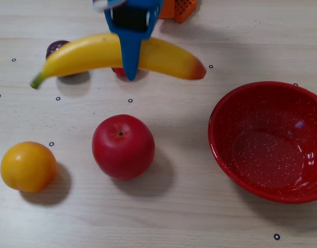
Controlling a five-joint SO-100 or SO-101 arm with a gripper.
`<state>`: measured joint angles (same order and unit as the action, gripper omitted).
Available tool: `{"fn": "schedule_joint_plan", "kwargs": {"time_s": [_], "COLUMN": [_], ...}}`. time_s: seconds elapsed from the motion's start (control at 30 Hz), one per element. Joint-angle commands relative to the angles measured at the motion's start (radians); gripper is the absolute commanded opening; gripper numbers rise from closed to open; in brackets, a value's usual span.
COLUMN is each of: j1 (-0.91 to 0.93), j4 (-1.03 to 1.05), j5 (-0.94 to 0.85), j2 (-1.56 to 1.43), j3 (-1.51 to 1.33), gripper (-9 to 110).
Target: Put the banana in the red bowl.
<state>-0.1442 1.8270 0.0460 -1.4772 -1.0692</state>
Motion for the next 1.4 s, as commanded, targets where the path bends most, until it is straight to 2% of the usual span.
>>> {"fn": "schedule_joint_plan", "kwargs": {"time_s": [0.0, 0.17, 0.4, 0.57, 0.73, 1.03, 1.37], "j1": [0.046, 0.146, 0.393, 0.563, 0.658, 0.661, 0.603], "j4": [0.100, 0.098, 0.041, -0.037, -0.055, -0.149, -0.318], "j5": [-0.041, -0.081, -0.175, -0.206, -0.216, -0.212, -0.187], "j2": [-0.176, -0.195, -0.115, 0.049, 0.298, 0.580, 0.670], "j3": [0.152, 0.227, 0.281, 0.325, 0.548, 0.753, 0.762], "gripper": [0, 0, 0, 0, 0, 0, 0]}}
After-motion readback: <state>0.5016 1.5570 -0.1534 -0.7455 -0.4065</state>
